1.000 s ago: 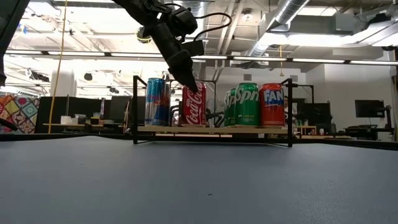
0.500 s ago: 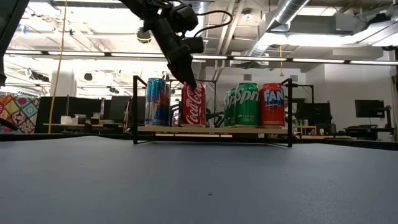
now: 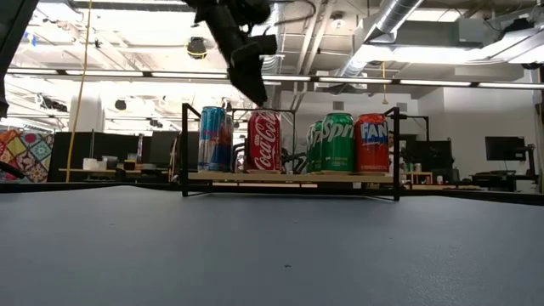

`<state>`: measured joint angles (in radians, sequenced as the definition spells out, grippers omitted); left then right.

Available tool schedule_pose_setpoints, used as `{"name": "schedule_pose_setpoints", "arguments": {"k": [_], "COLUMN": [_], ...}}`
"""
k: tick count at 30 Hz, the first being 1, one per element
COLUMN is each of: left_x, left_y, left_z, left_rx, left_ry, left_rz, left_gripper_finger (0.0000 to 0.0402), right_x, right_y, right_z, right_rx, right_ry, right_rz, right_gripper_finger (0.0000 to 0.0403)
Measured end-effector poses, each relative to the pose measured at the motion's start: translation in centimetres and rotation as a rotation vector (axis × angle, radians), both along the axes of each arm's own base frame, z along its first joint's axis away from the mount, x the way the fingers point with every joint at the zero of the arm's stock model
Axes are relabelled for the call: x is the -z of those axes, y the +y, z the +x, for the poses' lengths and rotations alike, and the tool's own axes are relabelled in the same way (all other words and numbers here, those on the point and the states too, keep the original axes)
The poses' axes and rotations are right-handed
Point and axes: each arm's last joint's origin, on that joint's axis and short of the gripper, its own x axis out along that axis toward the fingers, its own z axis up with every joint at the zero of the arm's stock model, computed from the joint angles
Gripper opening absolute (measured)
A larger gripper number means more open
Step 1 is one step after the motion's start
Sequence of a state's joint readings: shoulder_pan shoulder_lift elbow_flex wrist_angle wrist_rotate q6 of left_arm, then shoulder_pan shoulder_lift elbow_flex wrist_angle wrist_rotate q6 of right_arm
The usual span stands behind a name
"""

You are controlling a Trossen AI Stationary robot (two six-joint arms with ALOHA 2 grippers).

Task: Place canned beverage on shelf
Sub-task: Return to Home Position

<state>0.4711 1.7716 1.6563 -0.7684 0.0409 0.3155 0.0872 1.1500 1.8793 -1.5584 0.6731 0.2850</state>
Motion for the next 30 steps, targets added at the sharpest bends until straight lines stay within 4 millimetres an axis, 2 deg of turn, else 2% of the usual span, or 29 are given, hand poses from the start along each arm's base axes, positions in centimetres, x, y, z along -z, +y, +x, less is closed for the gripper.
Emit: {"name": "schedule_pose_setpoints", "arguments": {"k": [3,9,11,14,18,21,25,27,30], "left_x": [-2.7,-10.2,-12.5,-15.8,-18.1,-19.1,-21.6,-22.6,-23.2], "left_y": [-0.4,-2.2,-3.3,-4.8,-6.1,-7.0,-7.7,-8.0,-8.6], "left_z": [-0.4,-1.8,-2.7,-4.4,-6.2,-7.5,-10.3,-12.1,-14.5], "left_rx": [-0.010,-0.081,-0.073,-0.068,-0.116,-0.014,0.184,0.201,0.159], "left_ry": [-0.018,-0.085,-0.092,-0.105,-0.181,-0.264,-0.517,-0.596,-0.654], "left_rz": [0.025,0.107,0.144,0.233,0.274,0.222,0.097,0.103,0.155], "left_gripper_finger": [0.0360,0.0360,0.0360,0.0360,0.0360,0.0360,0.0360,0.0359,0.0359], "right_x": [-0.4,-1.8,-1.8,-1.4,-0.5,-0.6,-1.8,-2.6,-2.7], "right_y": [0.1,0.4,0.5,0.4,0.3,0.0,-0.1,0.0,0.1], "right_z": [0.4,1.6,1.6,1.3,0.6,0.5,-2.0,-4.4,-8.1], "right_rx": [-0.032,-0.162,-0.200,-0.268,-0.272,-0.256,-0.384,-0.444,-0.439], "right_ry": [-0.042,-0.138,-0.110,0.042,0.129,0.109,-0.093,-0.224,-0.362], "right_rz": [0.003,-0.099,-0.135,-0.253,-0.193,-0.176,-0.041,-0.019,-0.007], "right_gripper_finger": [0.0338,0.0338,0.0338,0.0338,0.0338,0.0338,0.0338,0.0338,0.0338]}}
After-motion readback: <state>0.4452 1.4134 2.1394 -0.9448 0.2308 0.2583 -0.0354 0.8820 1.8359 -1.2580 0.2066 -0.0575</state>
